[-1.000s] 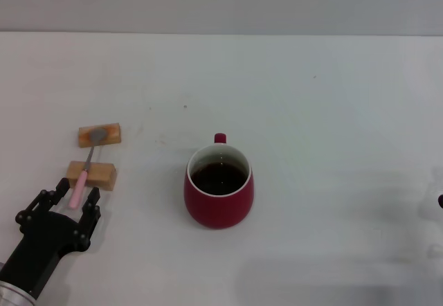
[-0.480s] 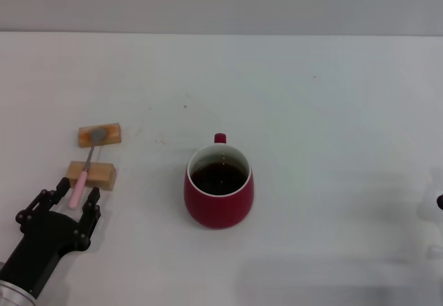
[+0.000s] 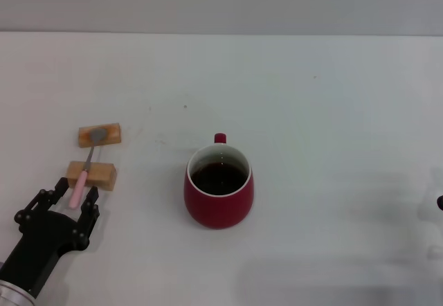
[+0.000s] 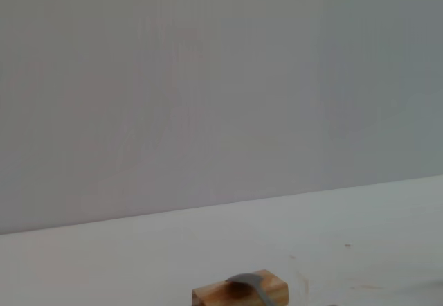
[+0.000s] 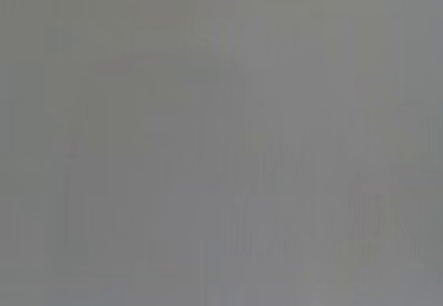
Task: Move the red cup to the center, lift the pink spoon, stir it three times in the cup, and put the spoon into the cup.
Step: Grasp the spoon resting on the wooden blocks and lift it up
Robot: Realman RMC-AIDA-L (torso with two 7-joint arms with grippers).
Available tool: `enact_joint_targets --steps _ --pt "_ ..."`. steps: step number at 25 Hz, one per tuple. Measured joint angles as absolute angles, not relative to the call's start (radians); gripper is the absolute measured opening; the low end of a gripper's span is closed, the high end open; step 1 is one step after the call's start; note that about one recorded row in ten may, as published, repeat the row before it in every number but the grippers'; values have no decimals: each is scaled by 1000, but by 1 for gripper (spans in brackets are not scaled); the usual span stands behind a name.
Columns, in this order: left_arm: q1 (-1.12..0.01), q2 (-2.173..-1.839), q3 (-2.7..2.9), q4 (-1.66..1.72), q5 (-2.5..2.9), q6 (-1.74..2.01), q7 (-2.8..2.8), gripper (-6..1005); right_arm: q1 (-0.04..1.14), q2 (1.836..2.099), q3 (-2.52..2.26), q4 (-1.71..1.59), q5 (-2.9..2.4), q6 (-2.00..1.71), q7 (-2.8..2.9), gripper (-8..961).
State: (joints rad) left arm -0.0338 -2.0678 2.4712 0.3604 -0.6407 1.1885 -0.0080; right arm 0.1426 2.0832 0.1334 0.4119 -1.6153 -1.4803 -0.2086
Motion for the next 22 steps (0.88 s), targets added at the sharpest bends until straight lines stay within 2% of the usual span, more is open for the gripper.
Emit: enact_joint_targets --steps 9,22 --pt "-36 -2068 2475 353 -636 1188 2 494 143 2083 132 411 -1615 -1480 -209 0" --pt "-46 -2071 2466 351 -641 1194 42 172 136 2082 120 413 -1615 -1490 -209 0"
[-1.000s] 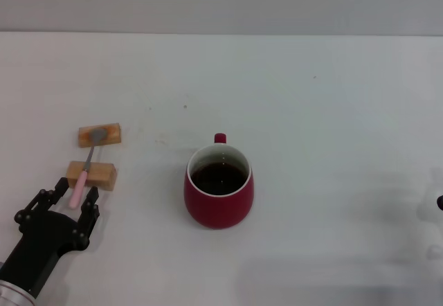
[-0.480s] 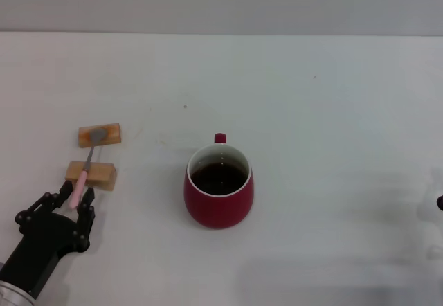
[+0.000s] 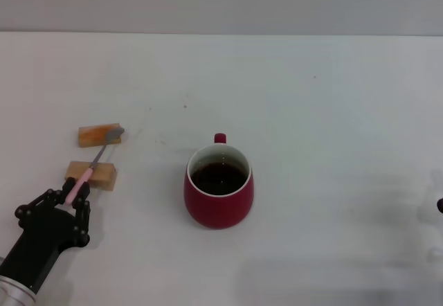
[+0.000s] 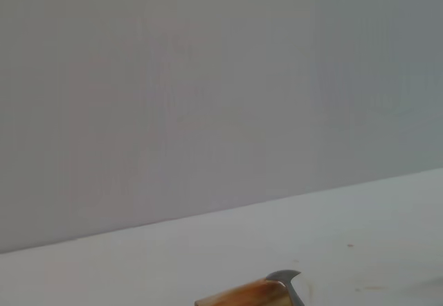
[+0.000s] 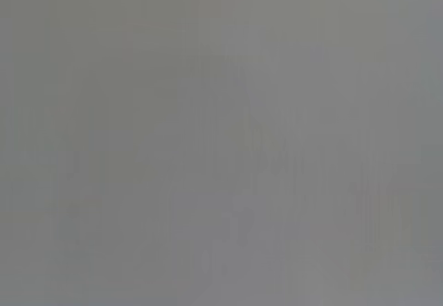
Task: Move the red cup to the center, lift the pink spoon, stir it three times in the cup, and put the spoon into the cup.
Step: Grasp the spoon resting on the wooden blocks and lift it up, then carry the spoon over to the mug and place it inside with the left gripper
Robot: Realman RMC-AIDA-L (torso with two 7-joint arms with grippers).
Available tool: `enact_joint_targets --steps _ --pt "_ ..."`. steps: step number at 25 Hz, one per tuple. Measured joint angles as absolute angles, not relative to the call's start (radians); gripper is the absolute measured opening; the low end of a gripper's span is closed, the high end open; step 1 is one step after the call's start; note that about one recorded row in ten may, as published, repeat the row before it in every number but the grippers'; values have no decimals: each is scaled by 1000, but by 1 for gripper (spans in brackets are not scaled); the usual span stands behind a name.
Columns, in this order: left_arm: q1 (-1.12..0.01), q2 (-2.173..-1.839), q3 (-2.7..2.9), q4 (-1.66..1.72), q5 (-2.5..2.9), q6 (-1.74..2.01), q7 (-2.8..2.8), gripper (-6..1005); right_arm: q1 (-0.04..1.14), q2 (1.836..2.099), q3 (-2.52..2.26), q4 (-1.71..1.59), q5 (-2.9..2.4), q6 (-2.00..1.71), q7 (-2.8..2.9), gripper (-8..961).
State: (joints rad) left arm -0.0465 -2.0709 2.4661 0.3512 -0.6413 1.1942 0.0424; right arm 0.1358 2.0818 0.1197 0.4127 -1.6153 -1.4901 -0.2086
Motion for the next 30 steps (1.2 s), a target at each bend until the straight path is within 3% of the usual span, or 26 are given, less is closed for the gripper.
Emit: enact_joint_targets --steps 9,22,28,30 --pt "-90 -2061 2470 361 -634 1251 43 172 133 2082 120 413 -1615 -1492 -209 0" --pt "-301 -2015 2337 346 -605 1209 57 172 105 2083 100 414 -1615 -1533 -209 0" --pt "-337 -1955 2202 477 -509 1003 41 172 79 2084 94 417 -1615 -1560 -209 -1" --pt "-335 -1954 2173 492 -470 982 46 172 77 2085 94 417 -1615 -1560 -209 -1"
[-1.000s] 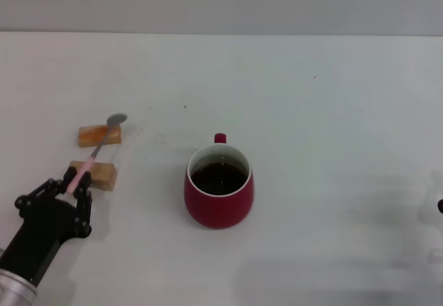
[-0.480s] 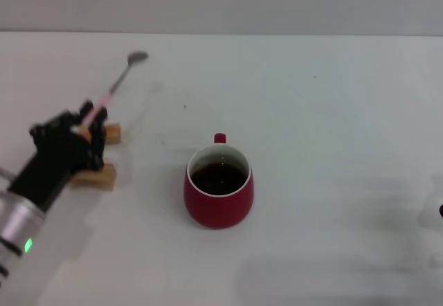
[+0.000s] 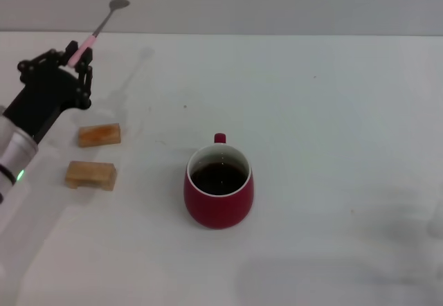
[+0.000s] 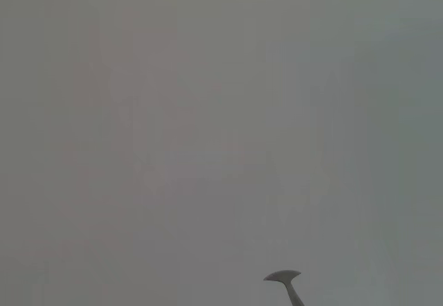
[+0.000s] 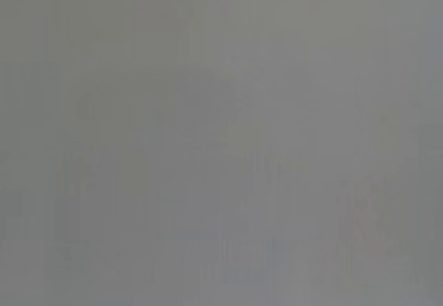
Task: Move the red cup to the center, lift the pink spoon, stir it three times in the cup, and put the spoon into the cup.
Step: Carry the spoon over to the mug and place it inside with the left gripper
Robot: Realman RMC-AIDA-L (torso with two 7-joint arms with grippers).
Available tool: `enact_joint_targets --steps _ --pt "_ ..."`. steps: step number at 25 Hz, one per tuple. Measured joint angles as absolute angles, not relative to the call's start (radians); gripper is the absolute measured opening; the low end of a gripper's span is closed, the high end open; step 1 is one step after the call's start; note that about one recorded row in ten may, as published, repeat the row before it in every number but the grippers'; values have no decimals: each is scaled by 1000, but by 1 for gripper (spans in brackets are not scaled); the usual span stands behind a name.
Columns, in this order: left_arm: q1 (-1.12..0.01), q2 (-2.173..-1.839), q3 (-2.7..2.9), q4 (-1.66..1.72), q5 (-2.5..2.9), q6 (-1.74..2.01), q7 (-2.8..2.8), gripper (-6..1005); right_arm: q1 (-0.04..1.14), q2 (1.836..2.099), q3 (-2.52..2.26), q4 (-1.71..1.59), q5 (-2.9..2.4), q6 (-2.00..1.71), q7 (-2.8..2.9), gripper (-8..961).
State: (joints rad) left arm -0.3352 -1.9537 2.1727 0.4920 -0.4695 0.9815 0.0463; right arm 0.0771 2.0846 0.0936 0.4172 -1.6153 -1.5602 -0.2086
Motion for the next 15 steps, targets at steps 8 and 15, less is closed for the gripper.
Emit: enact_joint_targets --steps 8,15 --pt "-223 -1911 1943 888 -121 673 -32 172 72 2085 93 419 -1615 -1569 -209 -1" --pt "-143 -1907 1893 1162 71 395 -139 172 71 2085 94 424 -1615 -1571 -209 -1"
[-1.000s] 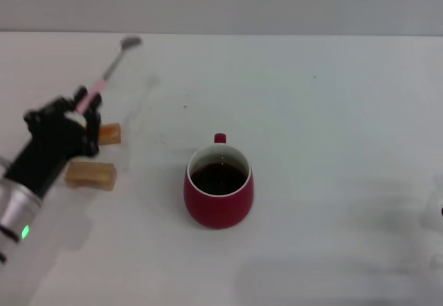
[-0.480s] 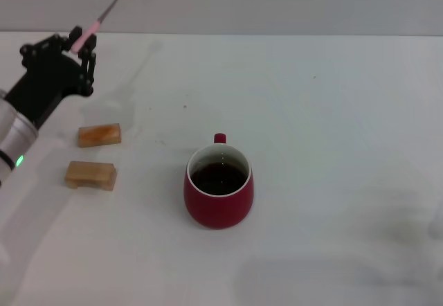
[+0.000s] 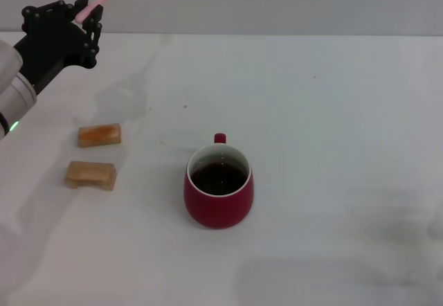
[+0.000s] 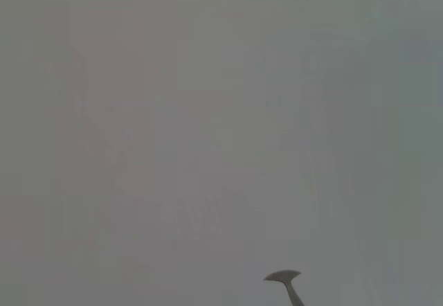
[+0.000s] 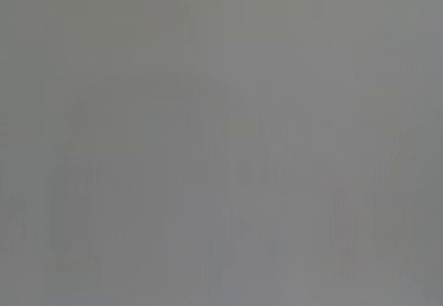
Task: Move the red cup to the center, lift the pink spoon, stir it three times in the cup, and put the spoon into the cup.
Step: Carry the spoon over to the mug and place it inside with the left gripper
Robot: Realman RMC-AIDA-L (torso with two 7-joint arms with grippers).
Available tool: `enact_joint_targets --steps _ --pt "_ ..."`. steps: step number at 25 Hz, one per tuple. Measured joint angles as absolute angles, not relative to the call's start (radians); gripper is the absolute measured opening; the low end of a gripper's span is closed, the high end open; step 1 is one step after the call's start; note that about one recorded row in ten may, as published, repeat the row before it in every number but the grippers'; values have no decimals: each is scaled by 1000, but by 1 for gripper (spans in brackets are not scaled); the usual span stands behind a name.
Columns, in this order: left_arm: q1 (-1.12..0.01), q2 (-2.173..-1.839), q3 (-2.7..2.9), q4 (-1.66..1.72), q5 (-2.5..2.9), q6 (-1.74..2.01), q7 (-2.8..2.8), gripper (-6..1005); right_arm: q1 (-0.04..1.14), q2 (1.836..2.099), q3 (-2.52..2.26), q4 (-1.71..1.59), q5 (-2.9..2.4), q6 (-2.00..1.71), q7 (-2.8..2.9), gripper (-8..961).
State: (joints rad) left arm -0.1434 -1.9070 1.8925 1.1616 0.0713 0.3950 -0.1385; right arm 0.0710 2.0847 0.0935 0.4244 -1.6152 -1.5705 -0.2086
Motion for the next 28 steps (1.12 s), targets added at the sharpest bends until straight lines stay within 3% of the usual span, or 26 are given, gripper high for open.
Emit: enact_joint_targets --steps 4,8,10,12,13,14,16,18,28 --pt "-132 -1882 1902 1231 120 344 -251 172 70 2085 93 425 -1615 -1571 -209 -1" --pt "-131 -1834 1927 1313 190 288 -402 172 70 2085 93 426 -1615 -1571 -209 -1" --pt "-128 -1835 1919 1338 252 271 -422 172 70 2085 92 426 -1615 -1571 -209 -1" --pt "-117 -1869 1886 1325 306 296 -389 172 70 2085 92 426 -1615 -1571 -207 -1" --pt "-101 -1935 1822 1291 358 346 -332 172 70 2085 92 426 -1615 -1570 -206 -1" --pt "-101 -1935 1822 1291 358 346 -332 172 70 2085 92 426 -1615 -1570 -206 -1" --pt "-84 -2022 1734 1243 415 433 -271 172 71 2085 92 426 -1615 -1567 -204 -1" --pt "-77 -2062 1678 1197 432 531 -240 172 70 2085 92 427 -1615 -1565 -204 -1" --pt "-210 -2071 1570 758 165 1163 -113 172 76 2086 92 425 -1613 -1547 -201 -1"
